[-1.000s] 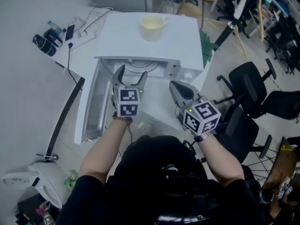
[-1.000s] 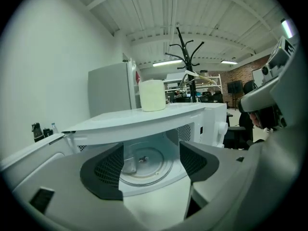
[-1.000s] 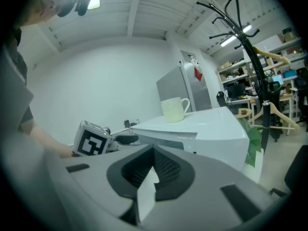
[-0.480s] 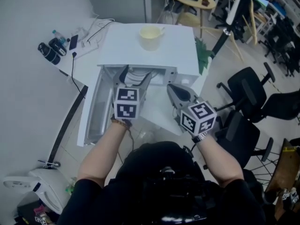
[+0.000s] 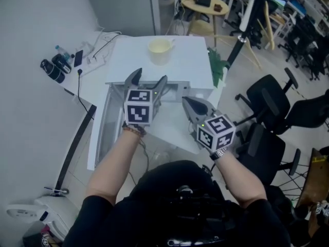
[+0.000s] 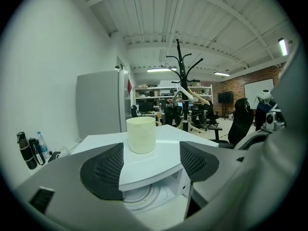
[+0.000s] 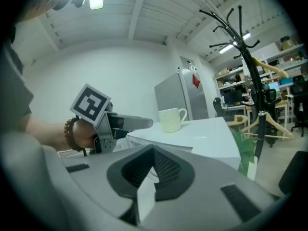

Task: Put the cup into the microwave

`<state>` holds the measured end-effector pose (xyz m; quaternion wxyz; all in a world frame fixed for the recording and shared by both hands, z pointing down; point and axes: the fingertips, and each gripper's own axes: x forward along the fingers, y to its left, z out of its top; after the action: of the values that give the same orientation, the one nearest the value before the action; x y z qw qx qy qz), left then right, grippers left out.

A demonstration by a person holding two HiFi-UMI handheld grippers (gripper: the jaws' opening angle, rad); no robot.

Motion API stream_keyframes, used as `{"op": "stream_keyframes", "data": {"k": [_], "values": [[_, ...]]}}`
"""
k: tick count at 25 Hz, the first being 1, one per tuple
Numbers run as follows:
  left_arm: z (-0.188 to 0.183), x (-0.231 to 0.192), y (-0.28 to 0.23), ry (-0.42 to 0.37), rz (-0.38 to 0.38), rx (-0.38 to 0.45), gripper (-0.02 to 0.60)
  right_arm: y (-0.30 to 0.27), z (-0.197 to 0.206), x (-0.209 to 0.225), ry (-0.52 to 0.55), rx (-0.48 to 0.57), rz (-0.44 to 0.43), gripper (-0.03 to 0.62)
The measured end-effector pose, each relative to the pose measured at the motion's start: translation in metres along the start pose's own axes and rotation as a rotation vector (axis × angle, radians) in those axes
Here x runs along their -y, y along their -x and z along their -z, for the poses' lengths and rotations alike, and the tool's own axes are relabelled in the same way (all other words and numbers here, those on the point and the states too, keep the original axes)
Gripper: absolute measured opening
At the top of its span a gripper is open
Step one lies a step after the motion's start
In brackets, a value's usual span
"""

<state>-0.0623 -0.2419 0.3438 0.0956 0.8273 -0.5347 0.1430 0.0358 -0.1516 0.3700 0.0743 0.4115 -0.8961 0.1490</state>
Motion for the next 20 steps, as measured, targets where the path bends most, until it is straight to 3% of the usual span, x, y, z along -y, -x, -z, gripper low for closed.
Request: {"op": "stream_keyframes", "data": {"k": [20], "values": [[-0.017, -0.021, -0.073, -0.002, 0.010, -0.022, 0.378, -0.009, -0.004, 0.033, -0.023, 0.015, 0.076, 0.017]]}}
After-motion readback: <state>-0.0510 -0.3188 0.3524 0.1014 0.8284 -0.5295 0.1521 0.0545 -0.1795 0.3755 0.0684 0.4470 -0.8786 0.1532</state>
